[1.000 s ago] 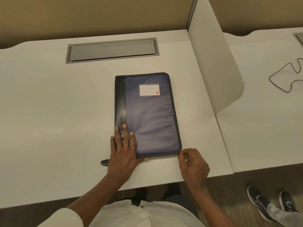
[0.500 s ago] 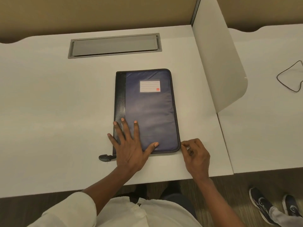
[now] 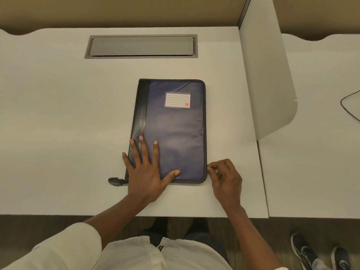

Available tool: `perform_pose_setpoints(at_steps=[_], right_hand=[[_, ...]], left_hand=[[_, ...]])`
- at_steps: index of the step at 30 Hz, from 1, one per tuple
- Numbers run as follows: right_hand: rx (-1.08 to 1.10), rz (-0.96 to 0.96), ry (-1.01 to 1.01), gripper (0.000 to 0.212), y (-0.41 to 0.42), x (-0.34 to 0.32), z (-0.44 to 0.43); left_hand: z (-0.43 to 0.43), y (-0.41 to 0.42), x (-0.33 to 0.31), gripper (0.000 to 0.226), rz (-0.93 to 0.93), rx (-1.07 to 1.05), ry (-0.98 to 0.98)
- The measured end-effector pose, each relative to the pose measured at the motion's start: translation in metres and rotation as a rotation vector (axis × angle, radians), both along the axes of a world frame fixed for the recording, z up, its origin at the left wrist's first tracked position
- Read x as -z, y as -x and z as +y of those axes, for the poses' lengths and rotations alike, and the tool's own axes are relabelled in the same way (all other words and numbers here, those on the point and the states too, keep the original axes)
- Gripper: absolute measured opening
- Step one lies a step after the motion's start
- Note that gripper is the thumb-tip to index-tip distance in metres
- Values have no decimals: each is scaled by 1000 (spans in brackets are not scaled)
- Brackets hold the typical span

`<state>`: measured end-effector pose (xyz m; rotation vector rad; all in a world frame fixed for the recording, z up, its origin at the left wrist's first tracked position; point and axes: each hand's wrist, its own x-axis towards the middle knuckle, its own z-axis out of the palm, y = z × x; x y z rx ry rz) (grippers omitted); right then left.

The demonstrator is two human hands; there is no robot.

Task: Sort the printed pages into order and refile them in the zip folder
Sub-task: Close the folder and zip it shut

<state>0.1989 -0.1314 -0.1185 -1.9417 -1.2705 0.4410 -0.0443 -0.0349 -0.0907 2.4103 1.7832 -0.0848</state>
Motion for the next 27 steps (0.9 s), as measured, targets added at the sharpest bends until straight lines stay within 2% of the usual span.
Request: perform_pose_setpoints(at_steps=[6,8,11,17,23,27], right_hand=[[-41,12,-6,11,-9,2,9],[-69,4,0,11,-12,3,9],[-99,-16,3,10,-17,5,14],[-91,-56,-3,11,-21,5,33],[-125,-51,-16,10,-26,5,33],[-118,-120,26,9,-29,-3,43]], left_hand=[[2,-3,1,123,-30,-20,8],[8,-14,-4,126,-91,-109,26],[20,-39,-12,118,-203,-313,42],[17,-50,-5,135,-102,-319,17],[17,-53,-1,137,-42,-309,9],[16,-53,-1,135,-26,-303,1]])
